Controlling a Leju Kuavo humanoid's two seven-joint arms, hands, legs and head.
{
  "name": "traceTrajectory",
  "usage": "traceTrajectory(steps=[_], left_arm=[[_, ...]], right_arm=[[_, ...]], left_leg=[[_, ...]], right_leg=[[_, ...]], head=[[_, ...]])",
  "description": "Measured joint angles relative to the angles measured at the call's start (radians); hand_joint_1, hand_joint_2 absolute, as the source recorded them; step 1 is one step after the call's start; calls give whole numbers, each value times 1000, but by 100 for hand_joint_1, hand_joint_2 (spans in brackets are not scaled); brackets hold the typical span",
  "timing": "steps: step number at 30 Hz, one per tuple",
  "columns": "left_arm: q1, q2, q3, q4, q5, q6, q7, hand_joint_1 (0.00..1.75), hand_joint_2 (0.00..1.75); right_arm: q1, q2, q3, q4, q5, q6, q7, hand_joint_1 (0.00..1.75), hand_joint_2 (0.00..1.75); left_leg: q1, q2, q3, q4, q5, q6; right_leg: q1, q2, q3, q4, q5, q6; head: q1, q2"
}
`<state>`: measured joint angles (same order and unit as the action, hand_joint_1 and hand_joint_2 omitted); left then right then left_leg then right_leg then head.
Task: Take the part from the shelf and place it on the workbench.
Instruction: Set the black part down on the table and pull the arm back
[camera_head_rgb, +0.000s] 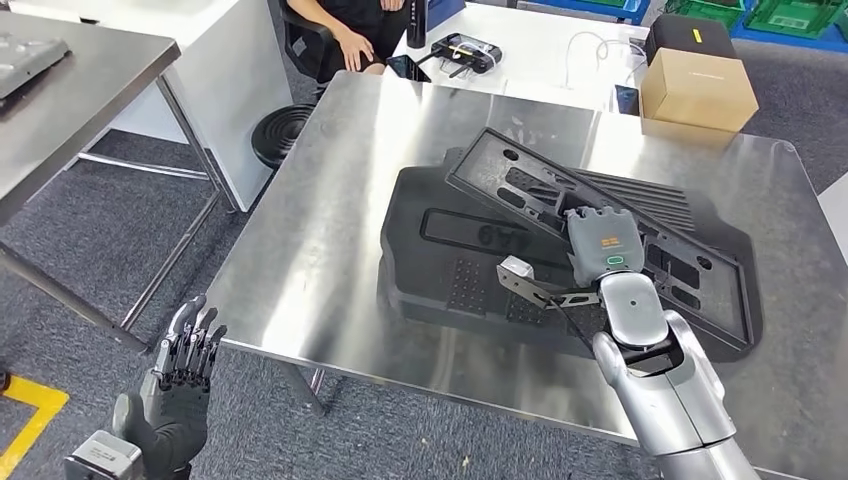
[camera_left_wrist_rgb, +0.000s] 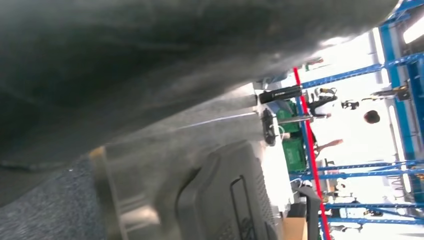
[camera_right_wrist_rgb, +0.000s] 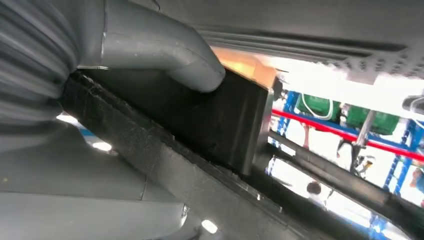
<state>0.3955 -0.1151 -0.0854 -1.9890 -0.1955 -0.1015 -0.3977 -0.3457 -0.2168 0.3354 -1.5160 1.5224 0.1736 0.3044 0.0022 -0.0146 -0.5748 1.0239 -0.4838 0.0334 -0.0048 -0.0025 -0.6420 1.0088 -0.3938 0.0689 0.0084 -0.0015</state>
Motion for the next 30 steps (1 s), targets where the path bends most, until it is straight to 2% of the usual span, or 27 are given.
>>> traceTrajectory(steps=[2, 4, 5, 6, 8, 9, 10, 11, 12, 13, 14, 15, 16, 25, 30], left_arm=[[-2, 2, -2, 0, 2, 2, 3, 0, 0], [-5, 4, -4, -3, 2, 3, 9, 0, 0], [-8, 5, -5, -4, 2, 3, 13, 0, 0], [-10, 6, -5, -6, 2, 4, 17, 0, 0], [-11, 10, -6, -6, 2, 6, 24, 0, 0], [-10, 12, -6, -6, 2, 8, 26, 0, 0], [-10, 14, -6, -6, 2, 9, 27, 0, 0], [-9, 17, -7, -6, 2, 11, 28, 0, 0], [-9, 19, -9, -6, 1, 14, 28, 0, 0], [-9, 20, -11, -6, 0, 17, 28, 0, 0], [-9, 22, -13, -6, -2, 20, 27, 0, 0], [-8, 23, -15, -7, -3, 23, 26, 0, 0], [-8, 23, -17, -7, -3, 25, 24, 0, 0], [-5, 26, -25, -8, -4, 34, 6, 0, 0], [-3, 27, -25, -8, -4, 34, 6, 0, 0]], right_arm=[[-5, -2, 0, 14, 0, 0, 0, 175, 175], [-6, -3, -1, 24, -2, 4, 0, 175, 175], [-7, -3, -2, 28, -5, 8, 0, 175, 175], [-8, -3, -2, 33, -10, 12, 0, 175, 175], [-8, -2, -3, 48, -21, 15, 0, 175, 175], [-5, -2, -3, 56, -26, 15, 1, 164, 175], [0, -2, -4, 64, -33, 14, 2, 154, 175], [5, -2, -6, 69, -40, 14, 3, 144, 175], [12, -2, -9, 74, -48, 14, 5, 101, 175], [17, -3, -12, 77, -56, 16, 5, 67, 131], [22, -3, -15, 80, -61, 17, 5, 34, 87], [25, -4, -17, 83, -64, 18, 5, 0, 44], [27, -5, -19, 85, -67, 19, 5, 0, 0], [38, 0, -28, 84, -147, 12, -10, 0, 0], [39, 7, -28, 74, -161, 12, -11, 0, 0]], left_leg=[[-2, 0, 3, -4, -6, -9], [-1, 2, 4, 3, -15, -20], [0, 4, -5, 27, -26, -25], [1, 5, -28, 74, -45, -30], [3, 7, -105, 210, -90, -36], [3, 7, -146, 267, -101, -38], [3, 7, -173, 291, -93, -39], [3, 8, -180, 277, -65, -39], [4, 8, -168, 226, -21, -37], [4, 9, -142, 155, 26, -33], [3, 9, -114, 90, 58, -30], [3, 8, -91, 42, 76, -26], [3, 7, -79, 17, 81, -24], [-2, -1, -77, 9, 70, -12], [-2, -1, -75, 9, 69, -10]], right_leg=[[7, 1, 9, -14, -4, -20], [1, 3, 20, -20, -9, -36], [-3, 3, 30, -23, -13, -45], [-6, 3, 41, -26, -17, -53], [-5, 2, 57, -26, -28, -66], [-4, 3, 64, -26, -33, -69], [-3, 4, 72, -26, -39, -69], [-3, 5, 81, -25, -46, -68], [-3, 7, 91, -25, -53, -65], [-3, 9, 101, -24, -62, -61], [0, 10, 107, -22, -70, -57], [2, 12, 109, -18, -77, -53], [5, 12, 108, -16, -81, -49], [4, 11, 109, -31, -82, -44], [4, 11, 101, -32, -82, -39]], head=[[0, 0], [-2, 0], [-3, 0], [-5, 0], [-6, 0], [-6, 0], [-6, 0], [-6, 0], [-6, 0], [-6, 0], [-6, 0], [-6, 0], [-5, 0], [-4, 0], [-4, 0]])
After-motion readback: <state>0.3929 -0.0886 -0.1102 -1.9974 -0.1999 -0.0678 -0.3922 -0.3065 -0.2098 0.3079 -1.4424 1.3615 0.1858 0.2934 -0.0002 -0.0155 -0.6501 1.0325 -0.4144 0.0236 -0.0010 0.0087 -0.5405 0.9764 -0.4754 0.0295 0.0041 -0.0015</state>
